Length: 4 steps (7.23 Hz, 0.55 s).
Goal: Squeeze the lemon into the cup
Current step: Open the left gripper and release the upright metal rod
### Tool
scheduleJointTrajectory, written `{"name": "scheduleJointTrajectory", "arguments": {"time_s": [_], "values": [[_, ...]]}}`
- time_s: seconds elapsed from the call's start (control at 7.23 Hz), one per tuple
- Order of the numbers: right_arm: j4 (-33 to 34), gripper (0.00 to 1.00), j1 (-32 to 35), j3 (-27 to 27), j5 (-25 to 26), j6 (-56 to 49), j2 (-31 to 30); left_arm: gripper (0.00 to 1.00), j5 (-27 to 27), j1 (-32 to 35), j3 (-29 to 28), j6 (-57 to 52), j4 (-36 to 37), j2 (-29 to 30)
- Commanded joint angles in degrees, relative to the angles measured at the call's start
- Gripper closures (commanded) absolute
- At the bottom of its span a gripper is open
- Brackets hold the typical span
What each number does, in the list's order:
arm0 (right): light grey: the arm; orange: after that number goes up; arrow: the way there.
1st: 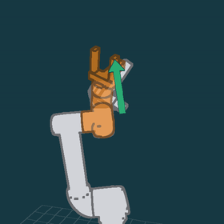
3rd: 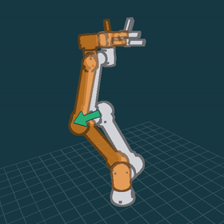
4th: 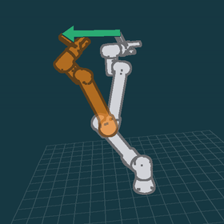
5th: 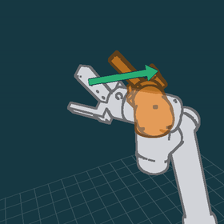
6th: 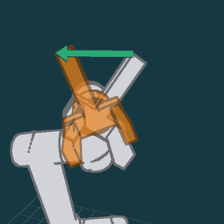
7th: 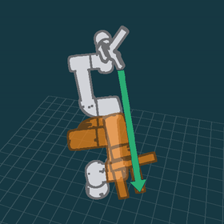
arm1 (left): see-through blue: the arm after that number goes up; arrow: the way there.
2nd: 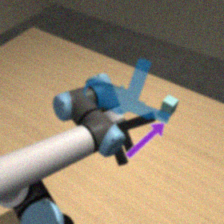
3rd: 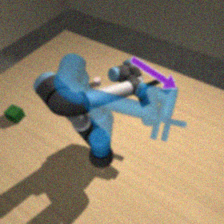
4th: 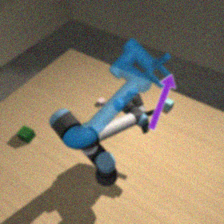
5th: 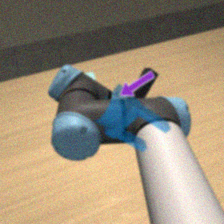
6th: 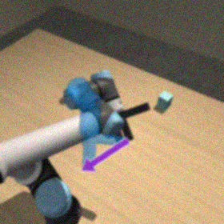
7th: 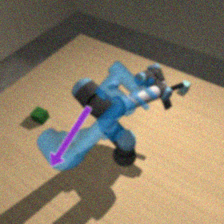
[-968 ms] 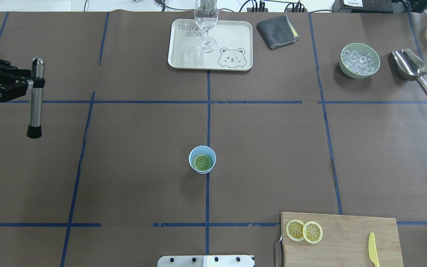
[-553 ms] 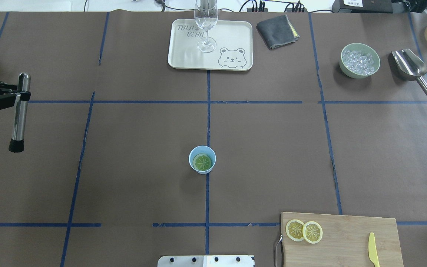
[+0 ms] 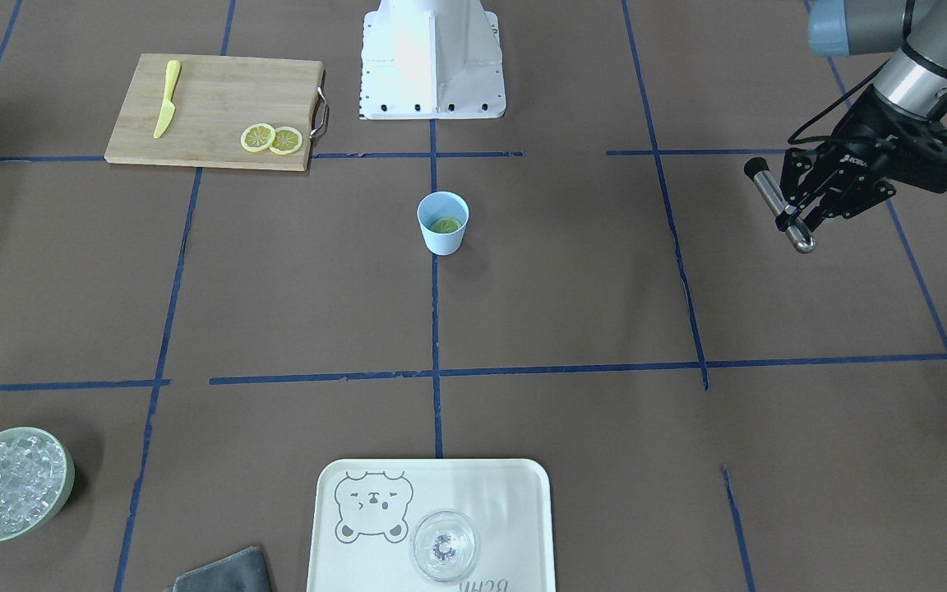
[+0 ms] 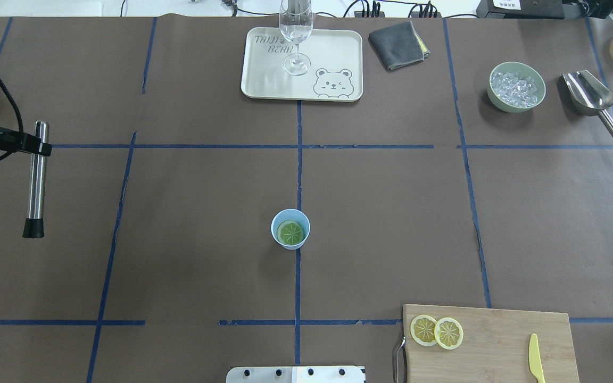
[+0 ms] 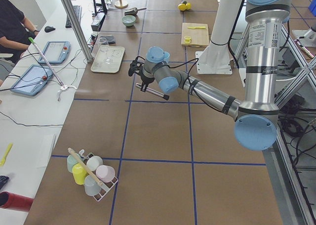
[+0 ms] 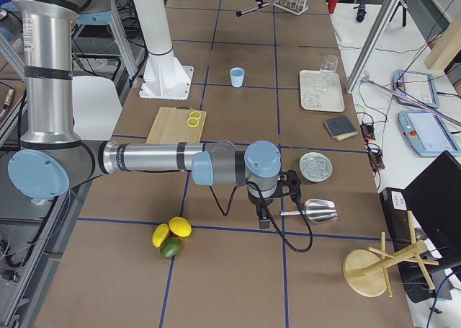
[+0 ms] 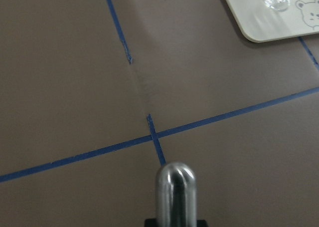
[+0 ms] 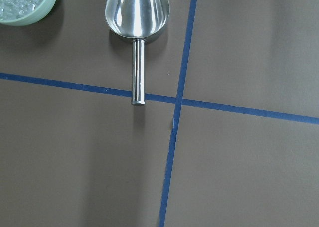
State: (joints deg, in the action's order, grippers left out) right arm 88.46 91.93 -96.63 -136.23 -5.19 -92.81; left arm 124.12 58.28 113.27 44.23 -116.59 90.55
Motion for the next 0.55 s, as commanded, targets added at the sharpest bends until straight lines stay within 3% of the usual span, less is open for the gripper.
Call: {"name": "scheduleJointTrajectory", "arguments": {"time_s": [0.0,0.14,0.41], "values": [[0.0,0.0,0.0,0.0,0.0,0.0,0.0,1.0,0.0,-2.1,-4.3,0.1,12.5,7.0],[0.0,0.0,0.0,0.0,0.0,0.0,0.0,1.0,-0.3,-4.6,-6.8,0.0,19.0,11.4],[0.0,0.0,0.0,-0.1,0.0,0.0,0.1,1.0,-0.5,-8.4,-11.7,-0.9,20.6,13.1]]}}
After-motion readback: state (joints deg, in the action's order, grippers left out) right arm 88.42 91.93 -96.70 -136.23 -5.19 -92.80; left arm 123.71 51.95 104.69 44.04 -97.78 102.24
